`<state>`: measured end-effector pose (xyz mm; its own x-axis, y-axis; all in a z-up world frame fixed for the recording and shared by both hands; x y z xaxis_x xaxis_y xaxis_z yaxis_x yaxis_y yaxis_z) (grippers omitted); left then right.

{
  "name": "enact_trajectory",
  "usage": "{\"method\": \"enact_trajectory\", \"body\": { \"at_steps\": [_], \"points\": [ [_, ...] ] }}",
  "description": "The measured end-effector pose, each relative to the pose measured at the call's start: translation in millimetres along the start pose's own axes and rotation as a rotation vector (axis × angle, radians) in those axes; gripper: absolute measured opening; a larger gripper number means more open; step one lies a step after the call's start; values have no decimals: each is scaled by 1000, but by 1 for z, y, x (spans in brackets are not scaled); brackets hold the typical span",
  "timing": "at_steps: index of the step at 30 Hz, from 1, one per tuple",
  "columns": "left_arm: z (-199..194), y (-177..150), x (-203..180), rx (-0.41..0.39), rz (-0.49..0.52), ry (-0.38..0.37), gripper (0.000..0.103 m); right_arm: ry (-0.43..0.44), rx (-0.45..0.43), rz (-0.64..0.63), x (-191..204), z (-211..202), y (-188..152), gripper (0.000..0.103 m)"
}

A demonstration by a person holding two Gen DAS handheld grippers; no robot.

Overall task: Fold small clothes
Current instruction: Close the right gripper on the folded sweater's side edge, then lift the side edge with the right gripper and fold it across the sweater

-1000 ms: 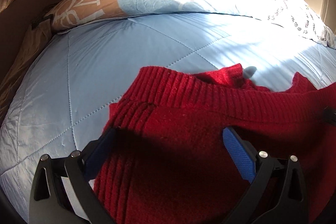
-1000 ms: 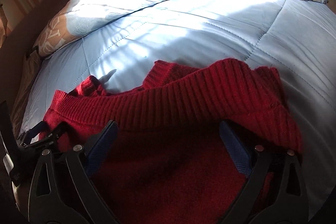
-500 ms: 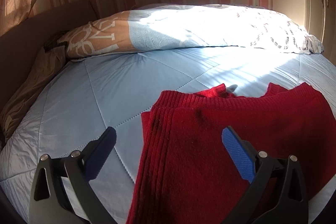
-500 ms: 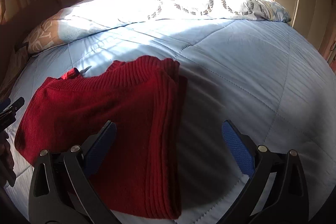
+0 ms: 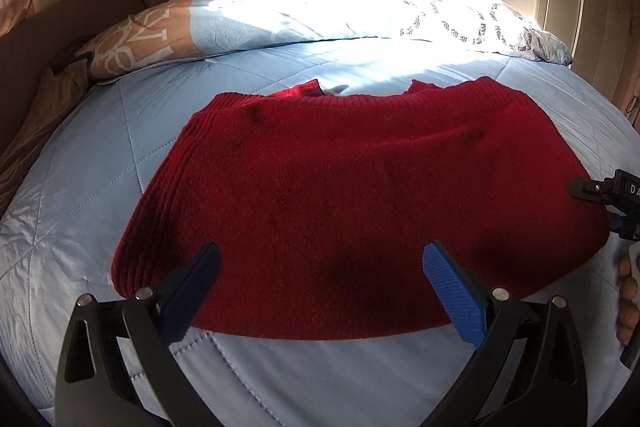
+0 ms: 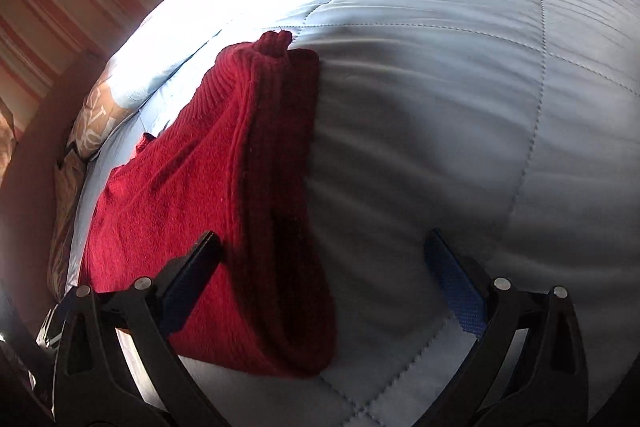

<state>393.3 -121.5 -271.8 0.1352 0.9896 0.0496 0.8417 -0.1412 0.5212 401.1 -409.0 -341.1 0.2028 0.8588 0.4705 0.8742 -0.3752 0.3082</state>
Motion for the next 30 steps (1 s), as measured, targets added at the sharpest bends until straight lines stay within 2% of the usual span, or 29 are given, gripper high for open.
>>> {"method": "enact_trajectory", "body": {
  "at_steps": [6,9,10,11,13,14,17,30],
  "points": [
    [-8,1,0,0,21,7,102,61,50,-47,5,15,32,100],
    [-11,11,-2,-17,22,10,102,48,110,-128,18,26,37,87],
    [-11,14,-3,-22,21,13,102,23,117,-155,22,28,36,76],
    [-12,16,-3,-25,21,15,102,22,126,-168,25,30,36,55],
    [-10,19,-5,-26,20,16,102,73,154,-172,33,33,36,31],
    [-10,20,-5,-27,19,21,102,52,145,-184,36,32,36,28],
    [-6,24,-4,-21,13,22,102,7,117,-234,47,25,34,24],
    [13,35,34,6,-50,93,102,67,29,-282,83,-11,43,21]
  ]
}}
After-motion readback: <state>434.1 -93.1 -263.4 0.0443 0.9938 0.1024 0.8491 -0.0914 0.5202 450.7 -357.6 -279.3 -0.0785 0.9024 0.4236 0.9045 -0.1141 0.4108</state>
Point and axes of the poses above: each gripper's, at about its wrist camera, not at the fingertips, and z roughly the way its jaws point, x to its left, y to its top, the point moved 5 cm from there along z, roughly the way its jaws point, and after that the axes turned 13 degrees about x, right-handed, at the moved point
